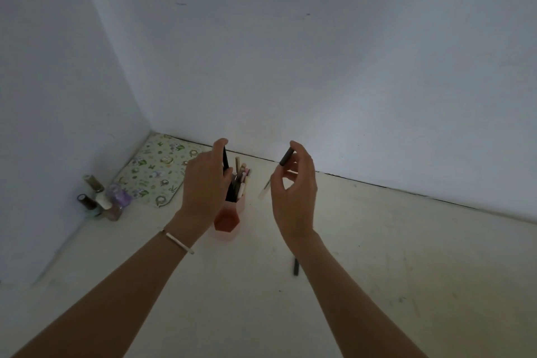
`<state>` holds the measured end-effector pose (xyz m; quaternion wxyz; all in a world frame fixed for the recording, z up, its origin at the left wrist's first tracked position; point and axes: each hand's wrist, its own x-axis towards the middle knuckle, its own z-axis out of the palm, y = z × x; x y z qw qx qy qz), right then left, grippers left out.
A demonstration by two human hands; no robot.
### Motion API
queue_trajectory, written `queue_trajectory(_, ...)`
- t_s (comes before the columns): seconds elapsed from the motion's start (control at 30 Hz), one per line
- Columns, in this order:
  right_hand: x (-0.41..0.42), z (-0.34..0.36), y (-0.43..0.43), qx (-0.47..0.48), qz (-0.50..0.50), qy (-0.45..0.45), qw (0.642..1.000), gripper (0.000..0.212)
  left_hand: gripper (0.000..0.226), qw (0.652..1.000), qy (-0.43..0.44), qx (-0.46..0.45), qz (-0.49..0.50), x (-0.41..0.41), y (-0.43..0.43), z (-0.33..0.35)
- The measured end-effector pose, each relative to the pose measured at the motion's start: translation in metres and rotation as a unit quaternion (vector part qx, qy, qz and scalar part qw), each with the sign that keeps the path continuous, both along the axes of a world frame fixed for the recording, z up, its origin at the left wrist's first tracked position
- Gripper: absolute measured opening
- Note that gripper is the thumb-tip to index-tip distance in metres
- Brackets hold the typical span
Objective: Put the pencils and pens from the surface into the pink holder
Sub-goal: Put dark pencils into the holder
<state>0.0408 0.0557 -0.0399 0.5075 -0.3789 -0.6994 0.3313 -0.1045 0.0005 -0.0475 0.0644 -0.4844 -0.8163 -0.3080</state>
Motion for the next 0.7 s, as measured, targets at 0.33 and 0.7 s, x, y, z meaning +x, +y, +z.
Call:
queue_trajectory(0.33,-0.01,-0.012,-0.01,-0.003,0.005,-0.001,1.0,0.047,0.03,0.994,0.098,-0.047,0.003,-0.013,-0.011,-0.006)
queue_trajectory(0.7,-0.041,-0.047,-0.014,0.057,0.055,-0.161,0.984,0.032,0.034,0.996,0.003,0.09,0.004,-0.041,-0.035,0.035)
